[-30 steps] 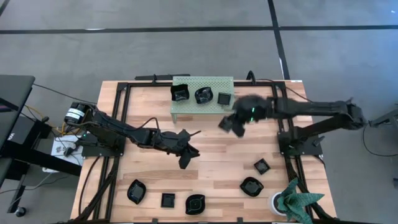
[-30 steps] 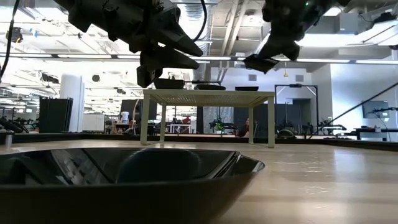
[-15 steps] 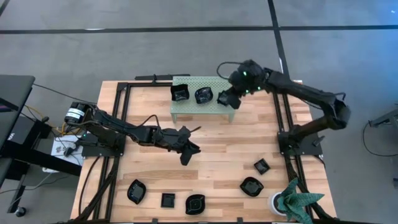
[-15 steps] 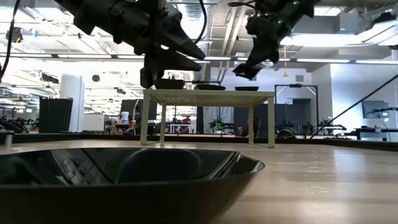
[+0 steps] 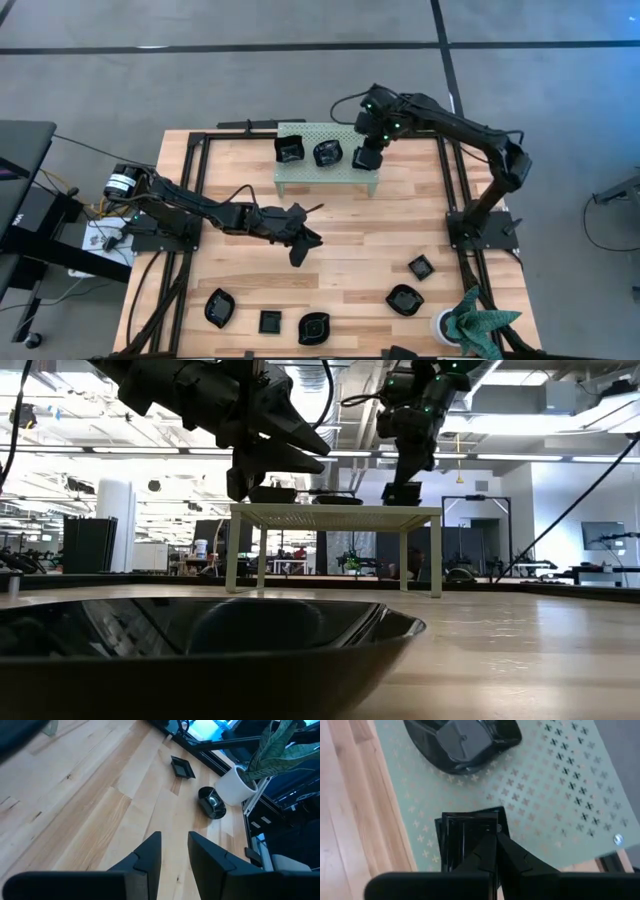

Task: Pick & Place Mini shaped plates
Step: Stack the square plate on the square plate on the shelf

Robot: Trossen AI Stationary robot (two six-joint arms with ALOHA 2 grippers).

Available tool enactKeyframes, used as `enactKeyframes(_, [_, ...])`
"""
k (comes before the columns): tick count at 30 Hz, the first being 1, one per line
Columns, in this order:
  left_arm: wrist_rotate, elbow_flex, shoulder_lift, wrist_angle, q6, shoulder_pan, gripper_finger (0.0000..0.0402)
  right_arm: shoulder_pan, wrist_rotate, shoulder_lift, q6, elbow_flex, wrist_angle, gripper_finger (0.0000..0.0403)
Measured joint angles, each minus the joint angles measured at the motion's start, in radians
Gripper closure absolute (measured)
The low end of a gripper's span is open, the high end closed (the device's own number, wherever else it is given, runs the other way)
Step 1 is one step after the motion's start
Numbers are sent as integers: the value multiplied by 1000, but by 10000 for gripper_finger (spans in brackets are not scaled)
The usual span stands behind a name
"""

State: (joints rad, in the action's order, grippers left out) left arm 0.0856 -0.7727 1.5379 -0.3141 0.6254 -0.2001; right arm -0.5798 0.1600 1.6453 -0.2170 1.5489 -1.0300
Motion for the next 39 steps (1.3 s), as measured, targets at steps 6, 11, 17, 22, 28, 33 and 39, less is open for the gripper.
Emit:
enactKeyframes(6, [0, 0, 0, -1, 0, 0, 304, 1, 0, 12, -4, 1, 14, 403])
enactKeyframes(11, [0, 0, 0, -1, 0, 0, 304, 3, -2, 5, -50, 1, 13, 396])
enactKeyframes(17, [0, 0, 0, -1, 7, 0, 304, 3, -8, 10, -54, 1, 12, 355])
enactKeyframes(22, [0, 0, 0, -2, 7, 0, 304, 3, -31, 8, -55, 1, 13, 327])
enactKeyframes(28, [0, 0, 0, -2, 7, 0, 304, 12, -42, 3, -5, 74, -94, 316])
enactKeyframes(33, [0, 0, 0, -2, 7, 0, 304, 80, -39, -6, 81, 157, -340, 315])
enactKeyframes(39, [0, 0, 0, -2, 7, 0, 304, 219, -61, -85, 195, 106, -495, 315])
